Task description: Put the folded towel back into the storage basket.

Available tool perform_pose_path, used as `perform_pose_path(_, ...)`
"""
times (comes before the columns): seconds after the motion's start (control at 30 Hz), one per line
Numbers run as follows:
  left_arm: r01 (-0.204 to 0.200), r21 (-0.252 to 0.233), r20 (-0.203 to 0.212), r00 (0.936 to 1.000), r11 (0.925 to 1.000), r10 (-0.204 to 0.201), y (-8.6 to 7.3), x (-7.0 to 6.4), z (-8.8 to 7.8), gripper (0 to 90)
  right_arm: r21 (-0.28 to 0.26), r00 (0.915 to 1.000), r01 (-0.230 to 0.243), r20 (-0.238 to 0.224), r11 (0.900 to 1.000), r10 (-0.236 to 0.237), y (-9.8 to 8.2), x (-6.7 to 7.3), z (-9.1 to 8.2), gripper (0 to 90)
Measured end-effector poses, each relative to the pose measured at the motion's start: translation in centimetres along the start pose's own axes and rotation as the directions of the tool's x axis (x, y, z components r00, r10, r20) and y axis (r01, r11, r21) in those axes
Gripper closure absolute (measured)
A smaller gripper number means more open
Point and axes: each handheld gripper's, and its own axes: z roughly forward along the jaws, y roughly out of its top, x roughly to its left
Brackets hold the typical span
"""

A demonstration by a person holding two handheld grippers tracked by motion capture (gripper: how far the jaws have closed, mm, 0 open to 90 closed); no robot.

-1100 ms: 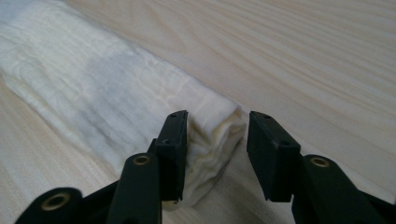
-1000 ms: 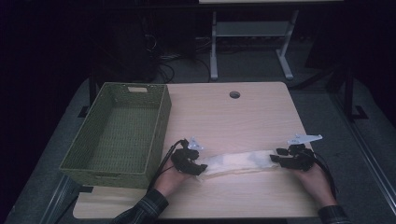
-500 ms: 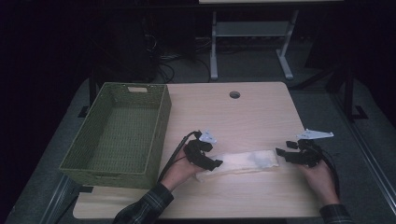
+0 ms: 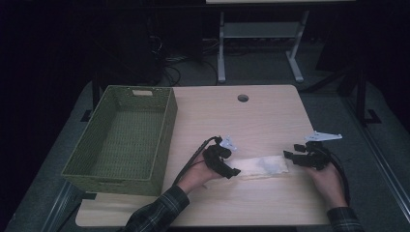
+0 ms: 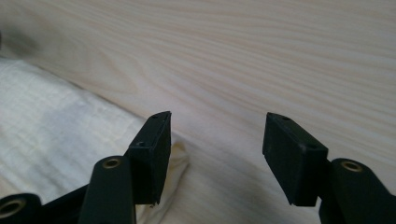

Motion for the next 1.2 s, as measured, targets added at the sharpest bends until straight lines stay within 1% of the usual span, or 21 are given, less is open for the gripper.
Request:
perform_pose_path(0.03,0.006,-0.002,0.0,1.0,1.0,-0.006,0.0,-0.1,0.2,24.8,0.001,1.0,0.005,-0.007,1.0,-0.005,0.0,0.1,0.1,42.6)
perform_pose_path(0.17,-0.011,0.019,0.012,0.9999,0.9998,0.011,0.0,-0.2,0.9,24.7,0.014,0.9995,0.018,-0.027,1.0,-0.017,0.0,0.5,0.4,44.3)
perform_pose_path(0.2,-0.015,0.018,0.014,0.9998,0.9997,0.015,0.0,-0.3,1.0,24.7,0.019,0.999,0.018,-0.041,1.0,-0.017,-0.1,0.7,0.4,45.0)
perform_pose_path(0.27,-0.033,0.038,0.011,0.9994,0.9987,0.033,0.0,-0.4,1.1,24.4,0.025,0.9978,0.032,-0.059,0.999,-0.03,-0.1,1.0,0.4,45.1)
perform_pose_path(0.37,-0.031,0.039,0.009,0.9995,0.9987,0.031,-0.2,-0.4,1.3,24.3,0.041,0.9959,0.04,-0.083,0.998,-0.037,-0.2,1.5,0.7,45.0)
perform_pose_path(0.4,-0.044,0.052,0.008,0.999,0.9977,0.044,-0.2,-0.4,1.3,24.3,0.048,0.9952,0.041,-0.091,0.998,-0.036,-0.2,1.6,0.9,45.0)
perform_pose_path(0.47,-0.041,0.047,0.004,0.9992,0.998,0.041,-0.3,-0.5,1.4,24.3,0.065,0.995,0.045,-0.092,0.997,-0.039,-0.3,1.9,1.2,45.2)
perform_pose_path(0.5,-0.058,0.06,0.002,0.9983,0.9965,0.058,-0.3,-0.5,1.3,24.3,0.07,0.9944,0.052,-0.096,0.996,-0.046,-0.3,2.0,1.4,45.3)
perform_pose_path(0.57,-0.07,0.061,-0.006,0.9975,0.9957,0.07,-0.3,-0.6,1.4,24.4,0.084,0.9939,0.06,-0.097,0.995,-0.052,-0.4,2.1,1.7,46.4)
perform_pose_path(0.63,-0.069,0.06,-0.012,0.9975,0.9958,0.069,-0.3,-0.7,1.5,24.5,0.091,0.9937,0.057,-0.101,0.994,-0.048,-0.4,2.1,1.8,47.2)
perform_pose_path(0.73,-0.073,0.058,-0.022,0.997,0.9956,0.074,-0.2,-0.6,1.5,23.9,0.095,0.9937,0.056,-0.102,0.994,-0.047,-0.5,2.1,1.7,48.2)
perform_pose_path(0.77,-0.078,0.062,-0.03,0.9963,0.995,0.08,-0.2,-0.5,1.5,22.0,0.095,0.9935,0.055,-0.104,0.994,-0.045,-0.5,2.1,1.7,48.4)
perform_pose_path(0.8,-0.074,0.061,-0.026,0.9968,0.9954,0.075,-0.2,-0.5,1.5,21.9,0.094,0.9934,0.057,-0.105,0.994,-0.047,-0.5,2.1,1.7,48.9)
perform_pose_path(0.83,-0.069,0.06,-0.025,0.9972,0.9958,0.071,-0.2,-0.5,1.6,21.9,0.095,0.9934,0.056,-0.106,0.994,-0.046,-0.5,2.1,1.7,50.3)
perform_pose_path(0.9,-0.082,0.067,-0.028,0.9961,0.9944,0.084,-0.3,-0.6,1.7,22.3,0.095,0.9933,0.056,-0.106,0.994,-0.046,-0.5,2.2,1.7,54.1)
perform_pose_path(0.97,-0.083,0.062,-0.022,0.9961,0.9946,0.085,-0.3,-0.7,1.6,25.5,0.096,0.9924,0.065,-0.111,0.993,-0.054,-0.5,2.2,1.7,58.7)
perform_pose_path(1.0,-0.083,0.062,-0.022,0.9961,0.9946,0.085,-0.3,-0.7,1.6,29.2,0.096,0.9924,0.065,-0.111,0.993,-0.054,-0.5,2.2,1.7,58.7)
perform_pose_path(1.03,-0.086,0.052,-0.019,0.996,0.9949,0.087,-0.3,-0.8,1.5,33.8,0.098,0.9913,0.069,-0.119,0.993,-0.057,-0.5,2.3,1.6,64.9)
perform_pose_path(1.07,-0.079,0.043,-0.017,0.9967,0.9959,0.08,-0.4,-0.9,1.5,36.6,0.1,0.9909,0.067,-0.123,0.993,-0.054,-0.5,2.3,1.6,67.7)
perform_pose_path(1.17,-0.082,0.043,-0.009,0.9966,0.9957,0.082,-0.3,-0.8,1.3,49.6,0.103,0.9888,0.071,-0.138,0.992,-0.056,-0.5,2.4,1.7,75.3)
perform_pose_path(1.2,-0.085,0.038,-0.005,0.9964,0.9957,0.085,-0.3,-0.8,1.2,56.5,0.104,0.9885,0.072,-0.14,0.992,-0.057,-0.5,2.4,1.7,77.5)
